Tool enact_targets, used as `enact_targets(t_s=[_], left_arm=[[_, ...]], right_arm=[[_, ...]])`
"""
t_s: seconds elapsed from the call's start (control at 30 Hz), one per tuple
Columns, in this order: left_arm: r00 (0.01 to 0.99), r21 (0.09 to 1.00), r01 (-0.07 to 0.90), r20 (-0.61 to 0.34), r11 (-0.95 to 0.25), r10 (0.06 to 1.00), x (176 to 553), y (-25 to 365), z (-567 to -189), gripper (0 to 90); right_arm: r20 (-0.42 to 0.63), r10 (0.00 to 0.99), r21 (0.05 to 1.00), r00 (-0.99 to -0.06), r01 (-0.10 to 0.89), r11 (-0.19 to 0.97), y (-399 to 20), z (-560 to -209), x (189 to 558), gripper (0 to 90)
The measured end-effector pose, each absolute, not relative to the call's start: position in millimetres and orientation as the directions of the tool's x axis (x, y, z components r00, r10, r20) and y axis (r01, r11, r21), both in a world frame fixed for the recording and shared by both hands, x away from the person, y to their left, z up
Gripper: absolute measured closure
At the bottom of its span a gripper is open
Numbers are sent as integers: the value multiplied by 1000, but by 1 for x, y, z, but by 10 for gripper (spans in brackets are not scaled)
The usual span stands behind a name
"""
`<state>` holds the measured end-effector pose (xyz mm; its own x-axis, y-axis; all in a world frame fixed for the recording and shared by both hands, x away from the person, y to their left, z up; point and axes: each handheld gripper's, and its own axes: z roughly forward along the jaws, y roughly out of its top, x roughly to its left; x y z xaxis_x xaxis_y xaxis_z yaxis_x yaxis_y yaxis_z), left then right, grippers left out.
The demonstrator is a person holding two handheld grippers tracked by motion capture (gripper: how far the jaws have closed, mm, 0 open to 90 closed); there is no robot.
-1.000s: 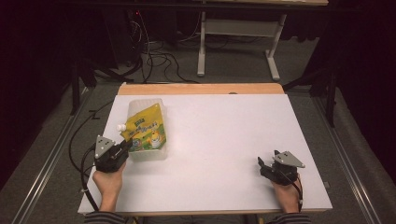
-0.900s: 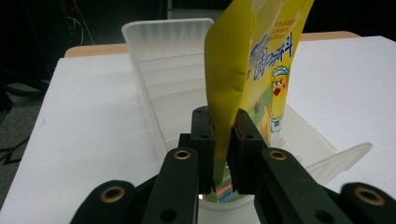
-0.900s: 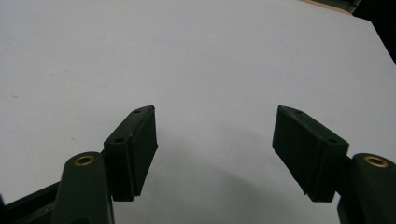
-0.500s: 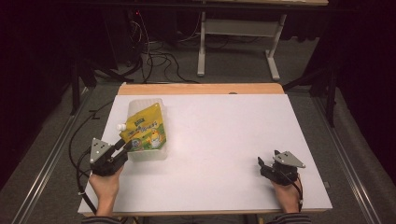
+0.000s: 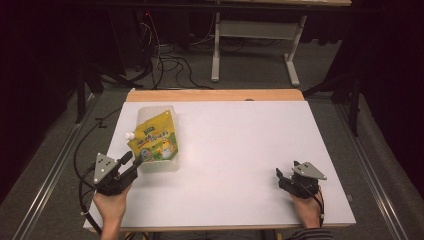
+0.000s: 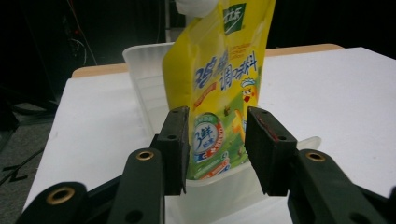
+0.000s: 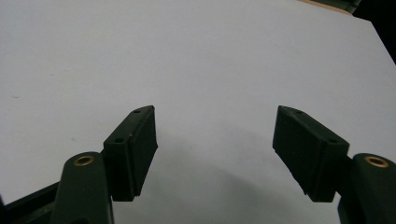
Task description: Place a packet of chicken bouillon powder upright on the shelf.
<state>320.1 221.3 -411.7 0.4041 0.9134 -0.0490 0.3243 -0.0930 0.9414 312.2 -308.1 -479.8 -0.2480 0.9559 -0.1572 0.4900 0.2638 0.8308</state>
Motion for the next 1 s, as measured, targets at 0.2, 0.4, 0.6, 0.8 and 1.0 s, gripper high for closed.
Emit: enact_targets(t_s=[0.2, 0.4, 0.6, 0.8, 1.0], left_arm=[[430, 945, 311, -47, -99, 902, 314, 214, -409, 566], [465, 947, 302, -45, -110, 884, 311, 202, -406, 537], [488, 945, 306, -49, -118, 871, 310, 193, -407, 518], [510, 941, 316, -59, -123, 858, 310, 185, -408, 500], [536, 937, 324, -67, -133, 841, 311, 175, -411, 483]], right_arm=[[-157, 956, 832, -246, 489, 263, -308, -480, 312, 310], [-154, 957, 833, -248, 487, 260, -309, -480, 312, 311], [-153, 957, 834, -248, 487, 259, -309, -480, 312, 312], [-153, 957, 834, -248, 487, 260, -309, -480, 312, 311], [-153, 956, 835, -249, 486, 260, -309, -480, 312, 312]])
